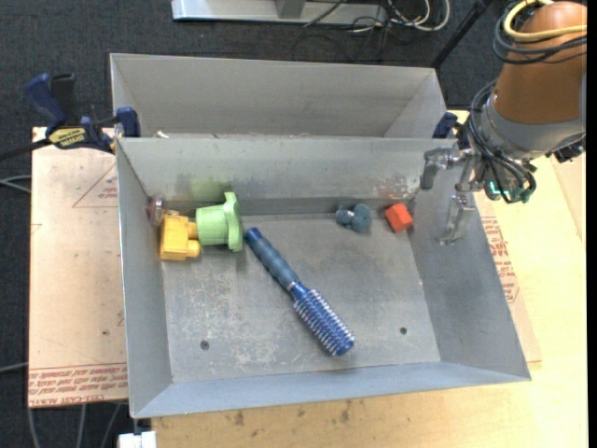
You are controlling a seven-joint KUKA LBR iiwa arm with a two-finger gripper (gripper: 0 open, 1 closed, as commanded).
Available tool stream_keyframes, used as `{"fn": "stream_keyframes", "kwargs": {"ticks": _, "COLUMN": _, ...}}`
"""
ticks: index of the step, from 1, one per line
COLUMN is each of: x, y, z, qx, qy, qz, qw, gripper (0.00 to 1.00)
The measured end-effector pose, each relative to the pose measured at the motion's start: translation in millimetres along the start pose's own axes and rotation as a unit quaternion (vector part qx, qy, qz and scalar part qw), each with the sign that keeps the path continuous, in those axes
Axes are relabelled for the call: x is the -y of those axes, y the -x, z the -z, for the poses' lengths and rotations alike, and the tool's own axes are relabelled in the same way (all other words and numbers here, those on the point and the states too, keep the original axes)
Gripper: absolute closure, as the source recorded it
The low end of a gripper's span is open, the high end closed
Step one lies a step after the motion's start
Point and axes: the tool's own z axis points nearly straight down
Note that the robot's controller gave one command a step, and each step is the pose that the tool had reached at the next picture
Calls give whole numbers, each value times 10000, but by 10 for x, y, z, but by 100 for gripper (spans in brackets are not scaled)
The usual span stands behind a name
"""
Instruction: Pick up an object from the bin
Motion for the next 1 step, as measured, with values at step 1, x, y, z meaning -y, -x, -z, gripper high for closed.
{"fn": "stream_keyframes", "kwargs": {"ticks": 1, "x": -711, "y": 272, "z": -1669, "qx": 44, "qy": 12, "qz": -474, "qw": 9989, "gripper": 0}}
